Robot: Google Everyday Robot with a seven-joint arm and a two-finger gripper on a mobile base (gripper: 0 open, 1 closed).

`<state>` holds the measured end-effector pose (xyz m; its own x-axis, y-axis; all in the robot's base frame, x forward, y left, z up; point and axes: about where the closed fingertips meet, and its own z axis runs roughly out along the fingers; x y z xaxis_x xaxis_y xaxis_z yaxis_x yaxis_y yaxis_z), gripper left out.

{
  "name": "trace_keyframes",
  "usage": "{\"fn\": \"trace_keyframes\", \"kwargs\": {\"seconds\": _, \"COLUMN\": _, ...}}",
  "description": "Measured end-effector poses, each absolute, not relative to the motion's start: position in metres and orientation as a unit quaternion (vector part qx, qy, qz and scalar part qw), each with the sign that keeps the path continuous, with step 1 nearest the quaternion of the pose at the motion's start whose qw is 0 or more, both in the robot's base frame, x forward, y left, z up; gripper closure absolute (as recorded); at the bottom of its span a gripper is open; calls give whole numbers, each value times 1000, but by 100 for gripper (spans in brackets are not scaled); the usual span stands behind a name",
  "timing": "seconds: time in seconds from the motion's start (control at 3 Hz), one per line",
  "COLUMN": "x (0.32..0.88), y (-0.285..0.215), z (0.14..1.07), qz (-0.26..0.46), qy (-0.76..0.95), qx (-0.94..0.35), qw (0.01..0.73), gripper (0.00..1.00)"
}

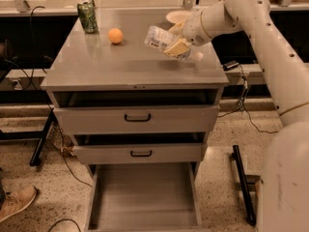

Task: Pick blue plastic bottle from bottom drawer and place on counter

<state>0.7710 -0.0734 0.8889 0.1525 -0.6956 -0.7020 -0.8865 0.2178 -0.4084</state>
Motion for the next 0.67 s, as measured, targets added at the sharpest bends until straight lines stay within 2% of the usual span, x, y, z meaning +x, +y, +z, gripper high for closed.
{"fn": "trace_keyframes", "kwargs": {"seconds": 0.67, "x": 784, "y": -66, "z": 864, "qz": 138, "qy": 645, "qx": -624, "qw": 418, "gripper": 28}}
